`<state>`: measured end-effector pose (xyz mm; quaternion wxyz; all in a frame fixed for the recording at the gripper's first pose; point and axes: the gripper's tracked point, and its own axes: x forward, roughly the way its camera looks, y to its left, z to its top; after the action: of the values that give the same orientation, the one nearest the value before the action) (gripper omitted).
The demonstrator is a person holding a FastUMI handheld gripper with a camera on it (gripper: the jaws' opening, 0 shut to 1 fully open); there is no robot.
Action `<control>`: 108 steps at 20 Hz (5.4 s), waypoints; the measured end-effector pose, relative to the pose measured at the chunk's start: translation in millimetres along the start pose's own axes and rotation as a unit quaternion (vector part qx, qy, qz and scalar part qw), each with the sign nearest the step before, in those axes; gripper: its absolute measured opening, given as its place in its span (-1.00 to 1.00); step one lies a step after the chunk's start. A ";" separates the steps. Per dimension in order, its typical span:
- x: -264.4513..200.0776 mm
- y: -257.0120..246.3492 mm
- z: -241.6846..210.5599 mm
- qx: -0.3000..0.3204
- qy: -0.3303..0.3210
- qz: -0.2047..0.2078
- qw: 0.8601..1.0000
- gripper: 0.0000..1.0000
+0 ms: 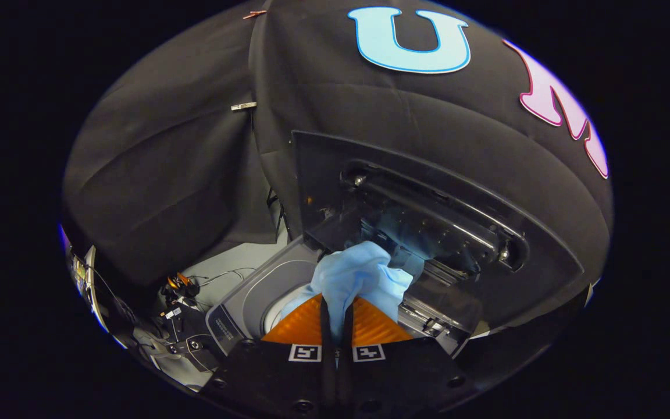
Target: Put the clothes into the washing machine and then close the washing machine lid.
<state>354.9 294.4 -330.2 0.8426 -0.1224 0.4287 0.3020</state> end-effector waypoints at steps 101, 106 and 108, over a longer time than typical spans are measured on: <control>-340.3 -38.2 -38.1 0.096 -0.338 -0.176 0.919 0.96; -398.5 -51.4 -78.8 0.077 -0.350 -0.221 0.907 0.97; -422.6 -52.1 -96.3 0.076 -0.365 -0.232 0.898 0.97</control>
<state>134.2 37.8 -54.3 0.9929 -0.0357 0.0722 0.0877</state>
